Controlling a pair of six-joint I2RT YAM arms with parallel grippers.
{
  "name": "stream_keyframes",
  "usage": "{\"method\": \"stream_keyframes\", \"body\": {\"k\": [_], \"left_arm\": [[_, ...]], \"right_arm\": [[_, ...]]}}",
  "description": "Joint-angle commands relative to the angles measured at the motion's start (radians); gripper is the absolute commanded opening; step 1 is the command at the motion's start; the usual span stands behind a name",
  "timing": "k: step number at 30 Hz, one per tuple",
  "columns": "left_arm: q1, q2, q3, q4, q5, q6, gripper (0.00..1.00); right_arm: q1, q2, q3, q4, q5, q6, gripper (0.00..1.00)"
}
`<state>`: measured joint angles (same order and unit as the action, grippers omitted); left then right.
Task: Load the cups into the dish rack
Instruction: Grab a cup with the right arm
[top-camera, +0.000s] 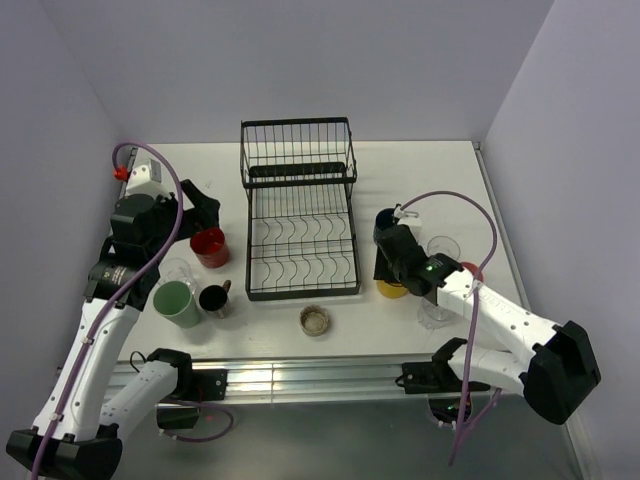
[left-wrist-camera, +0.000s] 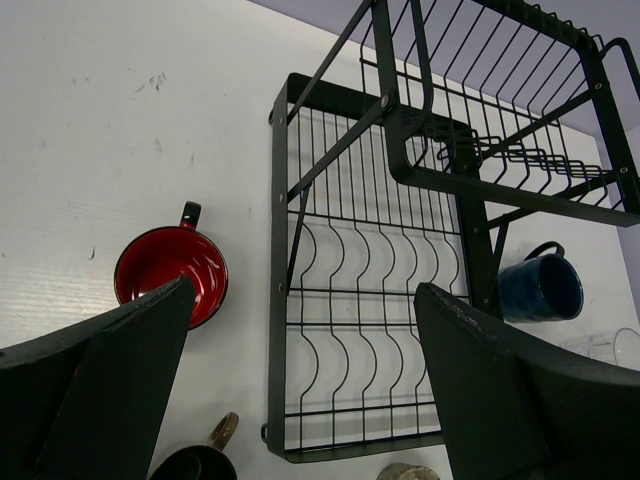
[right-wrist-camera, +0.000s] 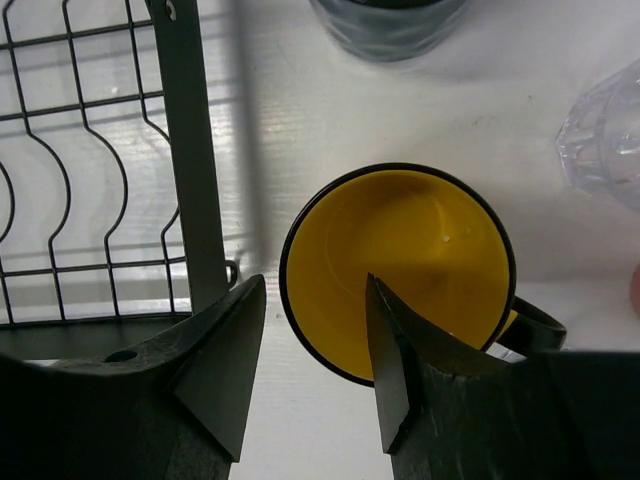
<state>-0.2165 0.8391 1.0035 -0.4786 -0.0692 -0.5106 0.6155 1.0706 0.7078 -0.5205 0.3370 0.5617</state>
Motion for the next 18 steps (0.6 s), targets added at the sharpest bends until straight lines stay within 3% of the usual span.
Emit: {"method": "stream_keyframes", "body": {"k": [1, 6, 14, 17, 18], "left_arm": [[0.002, -0.012, -0.003, 0.037, 0.008, -0.002, 0.99], [0.002, -0.006, -0.006, 0.035, 0.009, -0.002, 0.99], [0.002, -0.003, -0.009, 0.028, 0.006, 0.0, 0.99], [0.002, -0.002, -0.009, 0.025, 0.008, 0.0, 0.99], [0.002, -0.002, -0.009, 0.023, 0.008, 0.0, 0.99]], "right_arm": [[0.024, 0.023, -0.008, 0.043, 0.039, 0.033, 0.52], [0.035, 0.084, -0.014, 0.054, 0.057, 0.052, 0.5], [0.036, 0.176, -0.022, 0.086, 0.065, 0.075, 0.38], [0.038, 0.193, -0.011, 0.082, 0.08, 0.076, 0.21], [0.038, 0.195, -0.008, 0.071, 0.086, 0.079, 0.1]]}}
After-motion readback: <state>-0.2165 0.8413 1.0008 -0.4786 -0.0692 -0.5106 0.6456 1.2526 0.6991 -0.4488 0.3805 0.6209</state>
